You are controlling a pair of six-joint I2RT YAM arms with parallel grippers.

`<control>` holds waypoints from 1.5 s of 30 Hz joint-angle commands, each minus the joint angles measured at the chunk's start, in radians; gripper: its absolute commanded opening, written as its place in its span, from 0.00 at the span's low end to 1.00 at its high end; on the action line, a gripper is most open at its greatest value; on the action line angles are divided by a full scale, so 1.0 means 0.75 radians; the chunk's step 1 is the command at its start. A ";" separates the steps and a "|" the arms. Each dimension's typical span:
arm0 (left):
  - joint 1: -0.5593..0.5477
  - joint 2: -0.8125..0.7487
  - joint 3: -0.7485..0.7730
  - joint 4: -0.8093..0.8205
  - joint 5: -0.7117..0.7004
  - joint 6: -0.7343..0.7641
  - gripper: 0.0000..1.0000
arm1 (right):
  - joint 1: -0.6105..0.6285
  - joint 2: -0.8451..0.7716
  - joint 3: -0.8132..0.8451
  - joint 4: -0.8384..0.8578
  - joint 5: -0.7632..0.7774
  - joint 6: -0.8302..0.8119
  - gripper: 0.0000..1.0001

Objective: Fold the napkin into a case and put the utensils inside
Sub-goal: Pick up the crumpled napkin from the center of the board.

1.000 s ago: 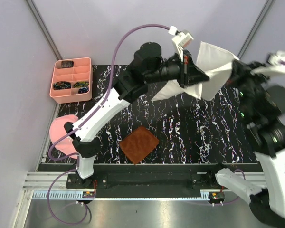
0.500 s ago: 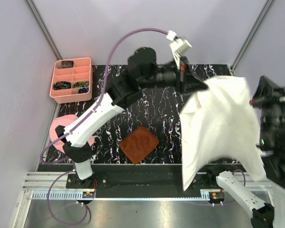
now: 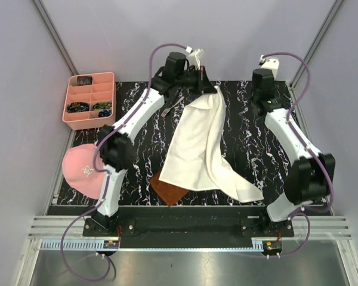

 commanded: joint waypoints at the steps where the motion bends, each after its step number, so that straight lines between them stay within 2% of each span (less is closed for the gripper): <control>1: 0.135 0.158 0.007 -0.049 0.023 -0.041 0.00 | -0.020 0.040 0.081 -0.261 -0.306 0.247 0.19; 2: 0.139 0.154 -0.046 -0.045 0.015 -0.023 0.00 | -0.026 0.060 0.057 -0.288 -0.399 0.255 0.28; 4: 0.144 0.121 -0.099 -0.043 -0.014 -0.017 0.00 | -0.028 0.073 0.008 -0.313 -0.560 0.276 0.38; 6: 0.154 0.067 -0.181 -0.043 -0.038 -0.012 0.00 | -0.028 0.107 -0.068 -0.315 -0.732 0.284 0.53; 12: 0.154 -0.101 -0.383 -0.029 -0.096 0.006 0.00 | -0.022 0.179 -0.250 -0.309 -1.115 0.378 0.59; 14: 0.152 -0.142 -0.434 -0.027 -0.100 0.008 0.00 | -0.022 0.187 -0.326 -0.299 -1.154 0.399 0.61; 18: 0.154 -0.216 -0.520 -0.022 -0.130 0.008 0.00 | -0.022 0.210 -0.424 -0.117 -1.307 0.458 0.63; 26: 0.154 -0.320 -0.592 -0.049 -0.165 0.043 0.00 | -0.006 0.351 -0.430 0.008 -1.371 0.511 0.53; 34: 0.142 -0.314 -0.590 -0.055 -0.125 0.033 0.00 | -0.001 0.508 -0.341 0.069 -1.300 0.499 0.53; 35: 0.135 -0.318 -0.590 -0.053 -0.108 0.031 0.00 | -0.001 0.520 -0.330 0.067 -1.275 0.493 0.50; 37: 0.127 -0.339 -0.590 -0.055 -0.096 0.043 0.00 | -0.001 0.527 -0.312 0.057 -1.253 0.489 0.24; 40: 0.117 -0.400 -0.611 -0.055 -0.084 0.077 0.00 | -0.001 0.393 -0.334 0.000 -1.167 0.487 0.03; 42: 0.103 -0.443 -0.625 -0.053 -0.086 0.100 0.00 | -0.003 0.290 -0.357 -0.075 -1.032 0.466 0.00; 45: 0.058 -0.547 -0.656 -0.047 -0.096 0.163 0.00 | -0.003 0.079 -0.345 -0.257 -0.854 0.403 0.00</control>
